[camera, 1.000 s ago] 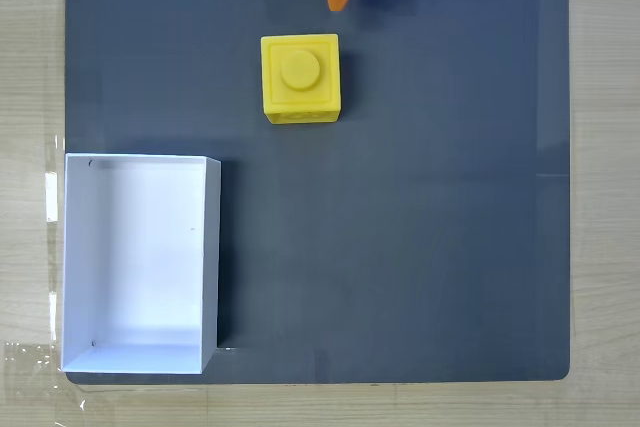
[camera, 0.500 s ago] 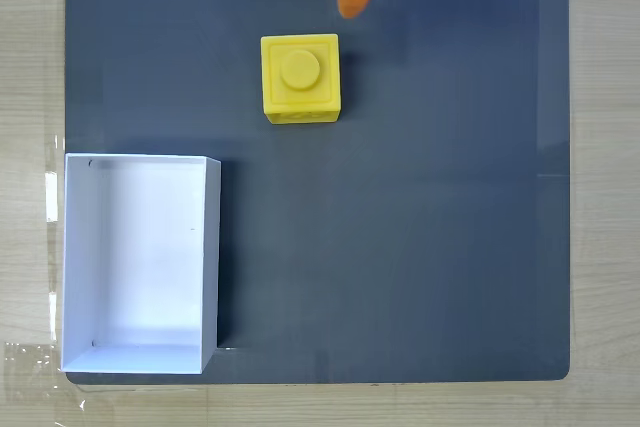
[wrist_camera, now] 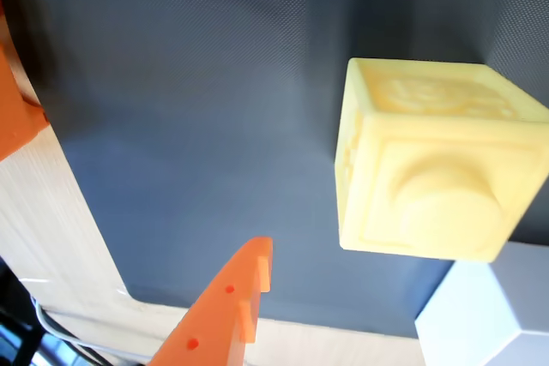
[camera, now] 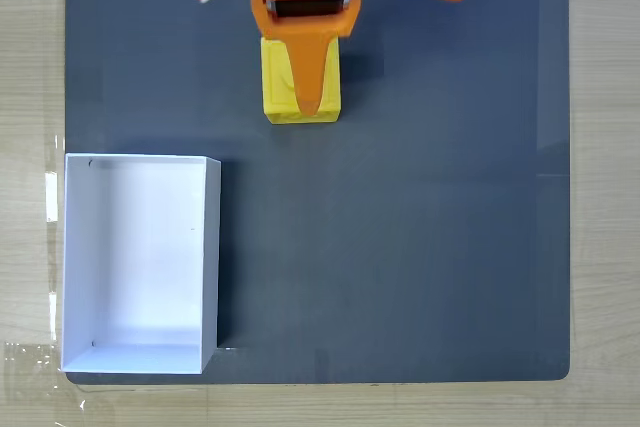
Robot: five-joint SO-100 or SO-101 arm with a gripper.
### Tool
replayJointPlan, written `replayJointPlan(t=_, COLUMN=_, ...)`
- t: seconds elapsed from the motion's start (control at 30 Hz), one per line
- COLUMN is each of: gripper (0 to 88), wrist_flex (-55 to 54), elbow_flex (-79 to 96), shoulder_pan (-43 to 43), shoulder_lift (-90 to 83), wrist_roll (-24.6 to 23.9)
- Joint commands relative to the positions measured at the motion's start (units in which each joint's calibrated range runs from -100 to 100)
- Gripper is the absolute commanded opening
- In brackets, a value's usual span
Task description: Grasp a yellow block and put it in the box
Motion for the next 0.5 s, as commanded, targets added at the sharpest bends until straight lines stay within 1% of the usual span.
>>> replayJointPlan(t=0.0, gripper=45.1, wrist_flex=-2.68, elbow_flex=-2.55, shoulder_pan=0.14, shoulder_lift=3.19, wrist_roll=0.28)
replayJointPlan(t=0.27, gripper=44.5, wrist_flex=-9.74, elbow_flex=-1.56, shoulder_pan=-0.28, shoulder_lift=11.67, wrist_roll=0.28)
replayJointPlan(t=0.47, gripper=44.4, wrist_flex=-11.66, elbow_flex=-1.56, shoulder_pan=0.14, shoulder_lift=17.68, wrist_roll=0.33)
